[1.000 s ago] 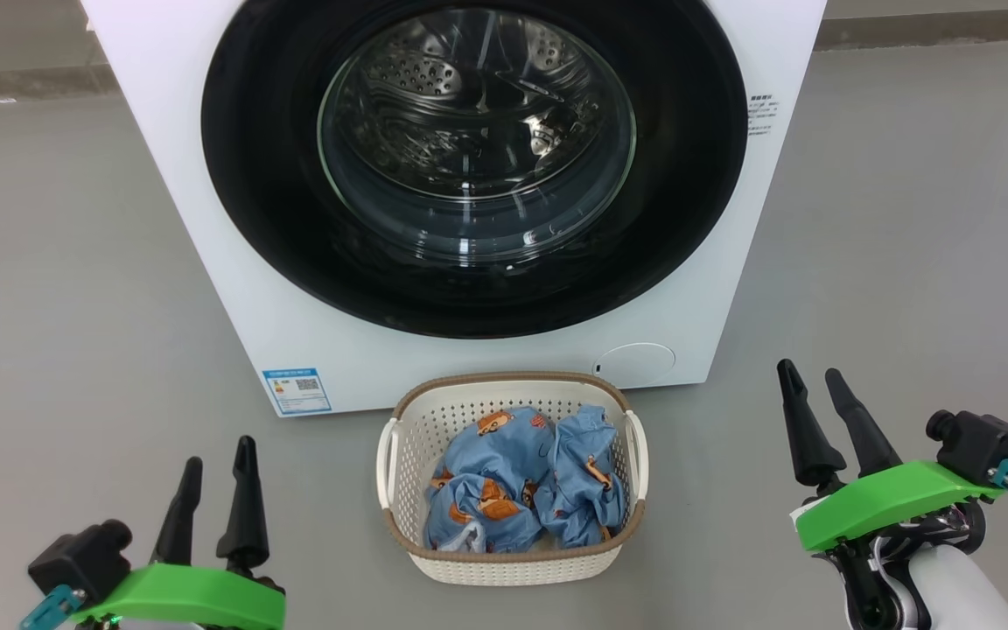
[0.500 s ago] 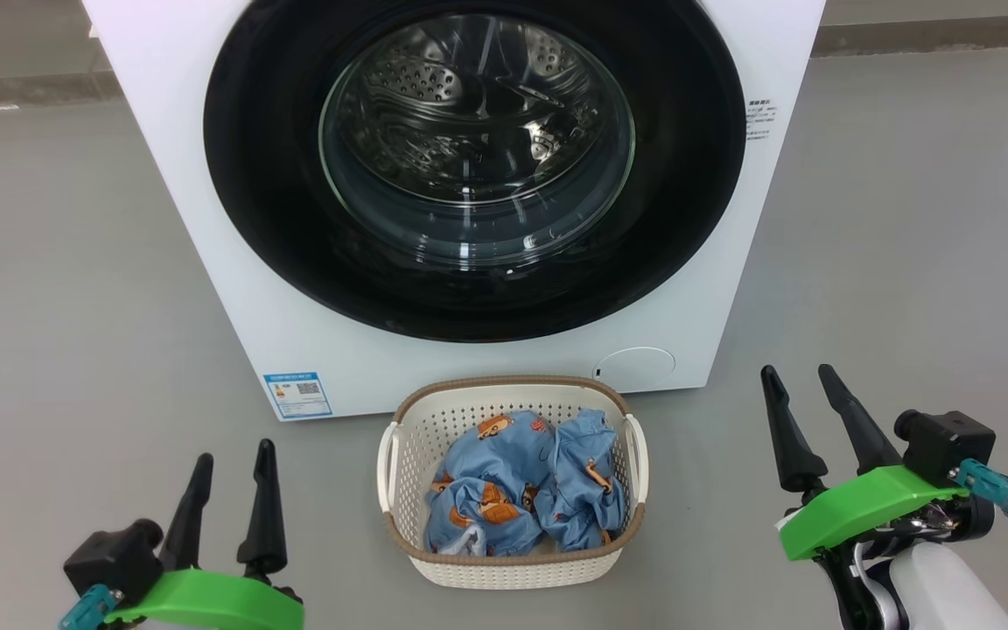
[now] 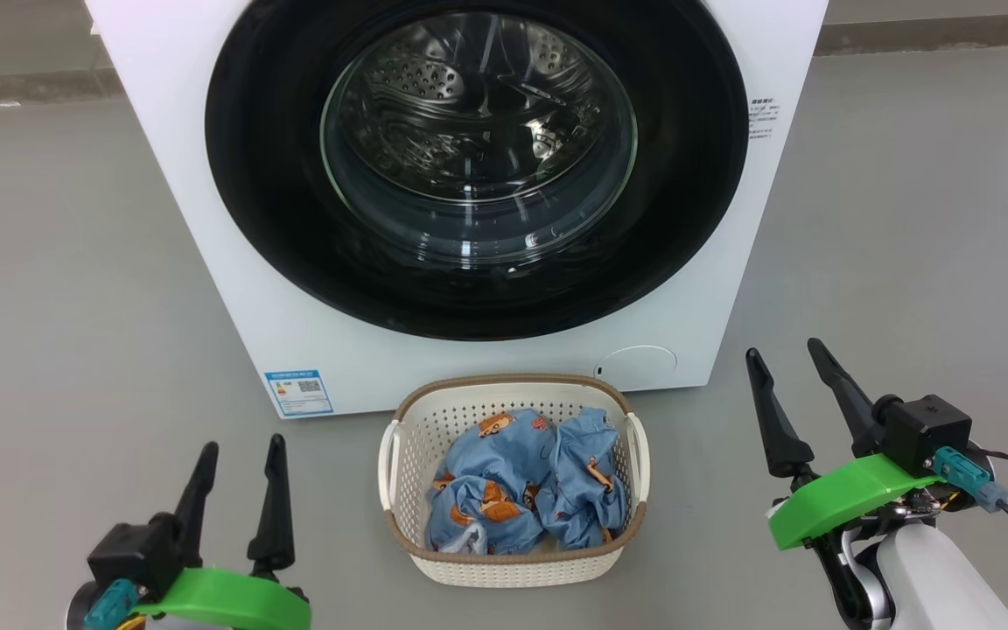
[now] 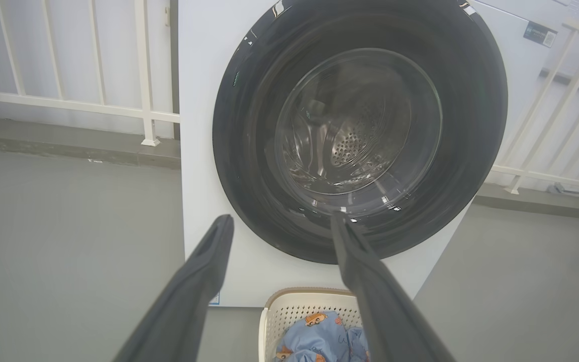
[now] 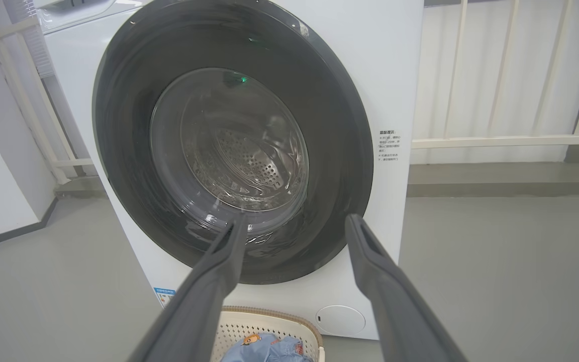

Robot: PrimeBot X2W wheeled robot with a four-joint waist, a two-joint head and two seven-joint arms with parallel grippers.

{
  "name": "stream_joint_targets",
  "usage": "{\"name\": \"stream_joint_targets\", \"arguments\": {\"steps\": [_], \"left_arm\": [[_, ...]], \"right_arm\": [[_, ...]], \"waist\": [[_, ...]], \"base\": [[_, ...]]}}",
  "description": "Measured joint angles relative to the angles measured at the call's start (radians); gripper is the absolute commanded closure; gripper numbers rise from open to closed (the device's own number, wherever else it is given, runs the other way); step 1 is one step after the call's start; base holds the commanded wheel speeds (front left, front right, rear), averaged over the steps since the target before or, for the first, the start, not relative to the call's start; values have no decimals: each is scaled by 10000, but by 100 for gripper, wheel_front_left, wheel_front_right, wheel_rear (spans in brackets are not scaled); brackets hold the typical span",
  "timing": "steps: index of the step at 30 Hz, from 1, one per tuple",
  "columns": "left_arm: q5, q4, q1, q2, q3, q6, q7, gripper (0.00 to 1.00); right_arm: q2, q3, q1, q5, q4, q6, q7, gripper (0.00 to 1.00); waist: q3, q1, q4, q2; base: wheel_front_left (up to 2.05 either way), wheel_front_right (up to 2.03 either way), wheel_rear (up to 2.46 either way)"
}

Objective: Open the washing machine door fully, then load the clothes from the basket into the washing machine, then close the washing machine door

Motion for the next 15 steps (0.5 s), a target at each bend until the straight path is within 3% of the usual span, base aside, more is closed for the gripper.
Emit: {"name": "stream_joint_targets", "arguments": {"steps": [15], "left_arm": [[-2, -33, -94, 13, 44, 0, -13, 0]], "right_arm": [[4, 12, 0, -15, 146, 0, 0, 0]], "waist": [[38, -1, 46, 0]], "base": [[0, 0, 0]]}}
